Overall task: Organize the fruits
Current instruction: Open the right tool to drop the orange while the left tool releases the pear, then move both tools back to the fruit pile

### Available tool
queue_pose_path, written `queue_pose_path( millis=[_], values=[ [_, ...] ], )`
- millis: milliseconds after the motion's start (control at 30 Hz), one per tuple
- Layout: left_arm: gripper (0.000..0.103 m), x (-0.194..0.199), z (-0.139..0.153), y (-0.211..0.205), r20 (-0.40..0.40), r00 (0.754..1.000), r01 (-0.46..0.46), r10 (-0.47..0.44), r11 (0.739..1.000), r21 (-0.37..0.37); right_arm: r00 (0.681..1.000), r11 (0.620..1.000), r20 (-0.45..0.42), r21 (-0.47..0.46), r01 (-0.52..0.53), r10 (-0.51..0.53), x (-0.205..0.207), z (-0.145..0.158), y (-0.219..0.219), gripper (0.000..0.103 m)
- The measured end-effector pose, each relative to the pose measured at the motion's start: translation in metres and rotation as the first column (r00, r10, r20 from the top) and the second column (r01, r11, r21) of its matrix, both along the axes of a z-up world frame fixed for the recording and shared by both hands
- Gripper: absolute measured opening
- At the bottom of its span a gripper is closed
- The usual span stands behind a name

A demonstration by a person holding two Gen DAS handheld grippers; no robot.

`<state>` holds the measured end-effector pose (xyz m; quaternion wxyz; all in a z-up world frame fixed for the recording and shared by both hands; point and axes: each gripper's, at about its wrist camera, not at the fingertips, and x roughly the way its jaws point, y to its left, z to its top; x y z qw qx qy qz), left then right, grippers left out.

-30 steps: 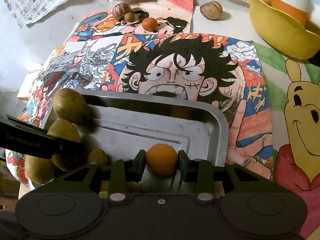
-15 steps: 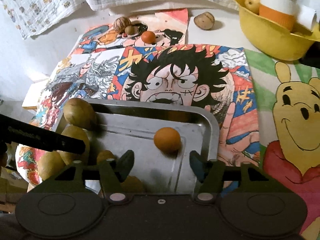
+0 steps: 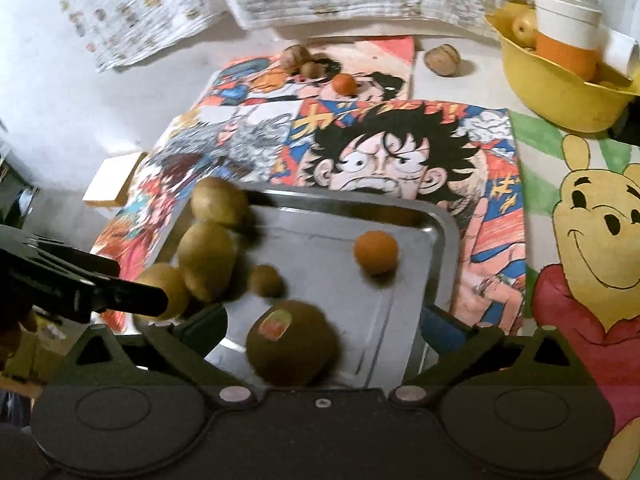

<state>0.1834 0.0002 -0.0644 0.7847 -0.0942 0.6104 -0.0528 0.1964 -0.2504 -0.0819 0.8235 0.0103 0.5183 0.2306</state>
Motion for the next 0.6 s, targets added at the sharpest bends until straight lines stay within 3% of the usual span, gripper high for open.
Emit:
queue_pose_path(
  millis=[333,600],
  values=[
    [0.102,-0.043,-0.002,0.000,-0.014,1.000,-0.004,0.004,0.999,0.034,0.995,0.996,-0.039,-0.034,-0.088,0.087,-0.027,-0.003,0.006,0.102],
    [0.102,-0.049,-0.010,0.002,-0.073,0.997,-0.011,0.019,0.994,0.106,0.996,0.996,-0.082,-0.072,-0.053,0.047,-0.030,-0.011,-0.004,0.102]
  ],
)
